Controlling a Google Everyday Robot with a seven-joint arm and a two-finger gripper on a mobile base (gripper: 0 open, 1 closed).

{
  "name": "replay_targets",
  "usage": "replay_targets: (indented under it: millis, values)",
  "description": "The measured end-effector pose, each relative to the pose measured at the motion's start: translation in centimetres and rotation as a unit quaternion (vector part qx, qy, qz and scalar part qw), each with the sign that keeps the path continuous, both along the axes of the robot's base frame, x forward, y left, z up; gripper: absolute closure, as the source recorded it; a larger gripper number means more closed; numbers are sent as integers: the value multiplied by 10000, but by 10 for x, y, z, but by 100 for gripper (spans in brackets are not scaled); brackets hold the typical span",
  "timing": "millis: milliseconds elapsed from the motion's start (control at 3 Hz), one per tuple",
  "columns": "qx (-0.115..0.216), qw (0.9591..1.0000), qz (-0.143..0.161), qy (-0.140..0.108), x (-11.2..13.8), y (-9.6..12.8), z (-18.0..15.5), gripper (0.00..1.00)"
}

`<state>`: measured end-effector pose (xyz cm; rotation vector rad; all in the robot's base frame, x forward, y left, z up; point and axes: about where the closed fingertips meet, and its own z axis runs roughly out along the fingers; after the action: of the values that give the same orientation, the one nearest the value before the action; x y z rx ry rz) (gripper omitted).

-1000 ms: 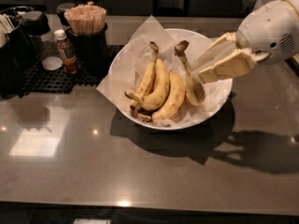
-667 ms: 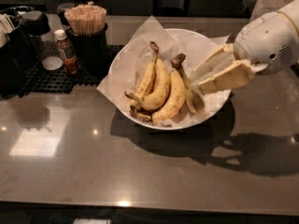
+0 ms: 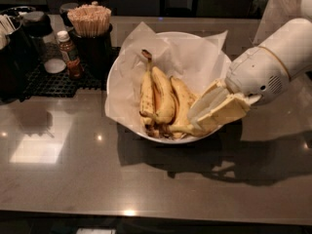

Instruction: Pick banana from white bowl

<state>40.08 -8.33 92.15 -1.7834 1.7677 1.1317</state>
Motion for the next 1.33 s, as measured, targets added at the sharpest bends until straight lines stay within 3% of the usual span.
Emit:
replay_targets:
  millis: [333, 667, 1333]
  values:
    - [-172, 9996, 199, 43, -8, 5, -10, 100]
    - [-175, 9996, 199, 43, -8, 5, -10, 81]
    - [-175, 9996, 199, 43, -8, 5, -10, 35]
